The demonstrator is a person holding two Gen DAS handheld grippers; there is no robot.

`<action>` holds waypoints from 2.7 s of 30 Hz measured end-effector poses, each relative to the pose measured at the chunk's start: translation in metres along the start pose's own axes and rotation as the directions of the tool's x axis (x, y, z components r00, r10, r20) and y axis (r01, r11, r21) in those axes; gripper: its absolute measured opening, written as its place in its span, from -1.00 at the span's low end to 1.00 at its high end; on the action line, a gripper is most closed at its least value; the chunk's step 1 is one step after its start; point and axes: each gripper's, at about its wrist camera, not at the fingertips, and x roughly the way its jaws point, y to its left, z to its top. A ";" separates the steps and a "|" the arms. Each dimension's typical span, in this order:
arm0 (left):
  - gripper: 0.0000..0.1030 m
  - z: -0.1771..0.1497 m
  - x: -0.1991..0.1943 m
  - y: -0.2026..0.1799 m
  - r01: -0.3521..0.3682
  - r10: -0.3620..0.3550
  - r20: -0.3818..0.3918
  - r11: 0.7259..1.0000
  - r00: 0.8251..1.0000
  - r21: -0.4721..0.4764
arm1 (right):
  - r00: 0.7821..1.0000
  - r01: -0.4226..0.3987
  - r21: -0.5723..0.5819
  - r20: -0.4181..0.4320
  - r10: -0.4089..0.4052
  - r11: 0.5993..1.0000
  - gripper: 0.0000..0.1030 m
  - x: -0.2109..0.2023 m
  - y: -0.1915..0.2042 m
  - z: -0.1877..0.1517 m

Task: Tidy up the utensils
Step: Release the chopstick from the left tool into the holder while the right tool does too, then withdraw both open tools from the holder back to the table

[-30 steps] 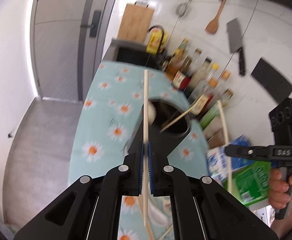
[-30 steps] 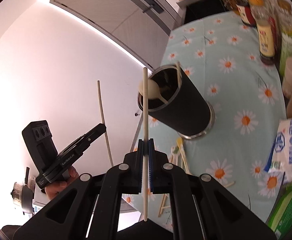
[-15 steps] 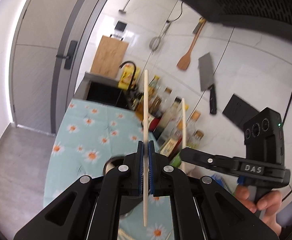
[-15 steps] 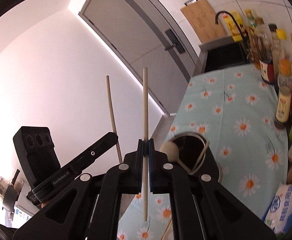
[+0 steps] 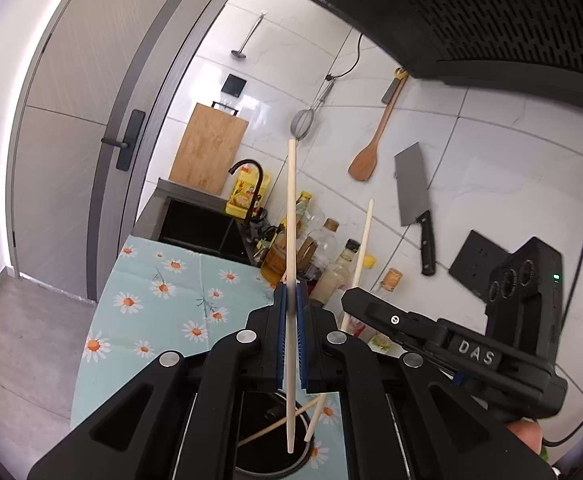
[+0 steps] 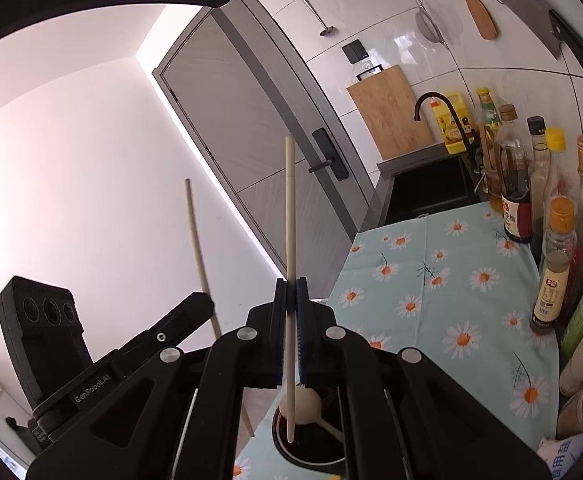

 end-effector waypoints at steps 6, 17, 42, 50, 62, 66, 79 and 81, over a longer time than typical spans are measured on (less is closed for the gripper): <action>-0.92 -0.014 0.019 0.009 -0.034 0.034 -0.040 0.999 0.999 0.010 | 0.998 0.047 -0.028 -0.044 -0.049 0.998 -0.88 0.026 -0.009 -0.018; -0.91 -0.042 0.036 0.017 -0.064 0.067 -0.067 0.997 0.995 0.053 | 0.993 0.082 -0.008 -0.087 -0.083 0.997 -0.88 0.035 -0.019 -0.038; -0.41 -0.054 -0.037 -0.015 -0.046 0.054 -0.105 0.996 0.993 0.077 | 0.993 0.051 0.090 -0.114 -0.040 0.995 -0.43 -0.060 -0.011 -0.057; -0.41 -0.076 -0.059 -0.021 -0.043 0.058 -0.191 0.996 0.980 0.081 | 0.964 0.028 0.042 -0.266 -0.016 0.999 -0.41 -0.069 -0.007 -0.091; -0.41 -0.133 -0.073 0.016 -0.096 0.069 -0.373 0.994 0.925 -0.055 | 0.814 0.062 -0.004 -0.579 -0.053 0.998 -0.27 -0.034 -0.030 -0.155; -0.41 -0.151 -0.071 0.025 -0.127 0.078 -0.415 0.988 0.906 -0.092 | 0.772 0.065 -0.021 -0.633 -0.063 0.998 -0.27 -0.023 -0.036 -0.167; -0.41 -0.203 -0.069 0.042 -0.225 0.105 -0.519 0.959 0.848 -0.172 | 0.603 0.008 -0.132 -0.790 -0.110 0.991 -0.27 0.033 -0.037 -0.211; -0.41 -0.210 -0.072 0.044 -0.239 0.110 -0.525 0.954 0.844 -0.184 | 0.576 0.004 -0.171 -0.805 -0.142 0.985 -0.27 0.040 -0.033 -0.218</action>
